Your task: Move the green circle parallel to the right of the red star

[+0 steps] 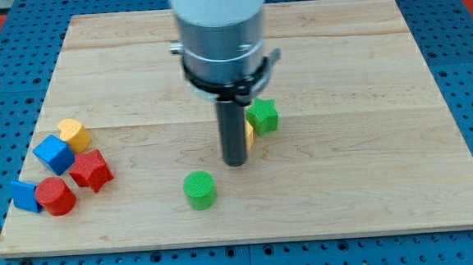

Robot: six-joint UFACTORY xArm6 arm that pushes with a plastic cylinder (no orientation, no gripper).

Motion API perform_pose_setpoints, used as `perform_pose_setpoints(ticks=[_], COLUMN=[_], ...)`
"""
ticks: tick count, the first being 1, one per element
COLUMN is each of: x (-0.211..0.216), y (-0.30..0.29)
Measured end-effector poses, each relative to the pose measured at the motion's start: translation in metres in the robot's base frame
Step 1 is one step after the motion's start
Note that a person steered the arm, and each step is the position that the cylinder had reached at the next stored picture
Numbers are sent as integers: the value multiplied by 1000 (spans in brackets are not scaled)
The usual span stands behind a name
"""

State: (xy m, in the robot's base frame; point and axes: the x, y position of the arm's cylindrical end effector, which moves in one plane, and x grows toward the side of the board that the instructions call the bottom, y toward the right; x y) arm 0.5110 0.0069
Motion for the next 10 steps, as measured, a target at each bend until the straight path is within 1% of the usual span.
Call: perform_pose_setpoints(ticks=[1,2,3,4,5,6,7,8,9,10], x=[15,40,71,99,71,70,91,85,57,43], y=[26,38,-20,-64,-102,-102,-92,-70,-110,-128])
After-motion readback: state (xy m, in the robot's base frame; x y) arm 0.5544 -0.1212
